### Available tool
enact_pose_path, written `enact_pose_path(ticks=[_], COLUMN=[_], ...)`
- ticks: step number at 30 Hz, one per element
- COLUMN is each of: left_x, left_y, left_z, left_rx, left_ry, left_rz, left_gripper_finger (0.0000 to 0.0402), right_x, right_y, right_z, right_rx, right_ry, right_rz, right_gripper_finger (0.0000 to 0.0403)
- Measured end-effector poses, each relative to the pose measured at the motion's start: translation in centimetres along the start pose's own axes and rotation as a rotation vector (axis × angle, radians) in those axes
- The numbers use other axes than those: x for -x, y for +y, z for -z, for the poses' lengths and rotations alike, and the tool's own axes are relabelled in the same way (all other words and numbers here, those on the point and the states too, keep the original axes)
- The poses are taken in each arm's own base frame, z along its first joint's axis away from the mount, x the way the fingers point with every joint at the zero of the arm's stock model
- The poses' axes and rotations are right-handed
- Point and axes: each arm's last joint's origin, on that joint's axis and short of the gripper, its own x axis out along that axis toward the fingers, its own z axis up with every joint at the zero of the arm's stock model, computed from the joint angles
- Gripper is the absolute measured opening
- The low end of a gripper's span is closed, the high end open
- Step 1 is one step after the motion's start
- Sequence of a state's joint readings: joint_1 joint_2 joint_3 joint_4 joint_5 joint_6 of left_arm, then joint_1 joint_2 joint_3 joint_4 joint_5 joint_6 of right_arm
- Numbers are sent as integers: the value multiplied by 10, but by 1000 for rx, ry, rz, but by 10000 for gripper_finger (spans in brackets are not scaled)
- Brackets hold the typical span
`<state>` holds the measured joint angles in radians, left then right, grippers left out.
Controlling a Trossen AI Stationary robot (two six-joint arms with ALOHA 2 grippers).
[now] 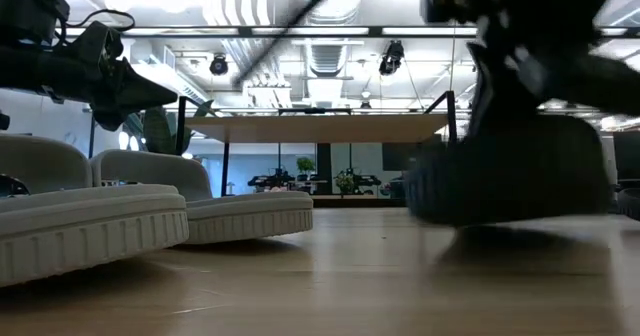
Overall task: Pick and place slides into the shelf
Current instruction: Put the left black slipper on the shelf
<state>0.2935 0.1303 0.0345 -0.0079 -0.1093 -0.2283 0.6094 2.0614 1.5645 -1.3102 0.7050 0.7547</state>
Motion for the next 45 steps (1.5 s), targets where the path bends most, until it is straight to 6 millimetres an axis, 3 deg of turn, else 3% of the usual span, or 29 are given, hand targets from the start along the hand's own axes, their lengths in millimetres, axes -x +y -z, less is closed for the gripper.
enact_pose_path(ticks=[6,12,17,24,29,34,40,45], left_x=[0,0,0,0,0,0,0,0], left_y=[0,0,0,0,0,0,0,0], left_z=[0,0,0,0,0,0,0,0], left_rx=[0,0,0,0,0,0,0,0], left_ry=[0,1,2,1,1,1,0,0], left_rz=[0,0,0,0,0,0,1,1], left_gripper_finger=[0,0,0,0,0,0,0,0], right_x=[43,100,109,75,31,-15,-63,-92], right_y=[-33,-89,-136,-183,-216,-256,-295,-311], right_z=[-24,-58,-82,-115,-139,-158,-157,-153], right_rx=[-28,18,128,310,415,445,461,454], right_ry=[-147,-382,-406,-346,-367,-420,-404,-394], right_rz=[24,110,196,260,174,214,226,242], right_gripper_finger=[11,10,11,12,12,13,13,13])
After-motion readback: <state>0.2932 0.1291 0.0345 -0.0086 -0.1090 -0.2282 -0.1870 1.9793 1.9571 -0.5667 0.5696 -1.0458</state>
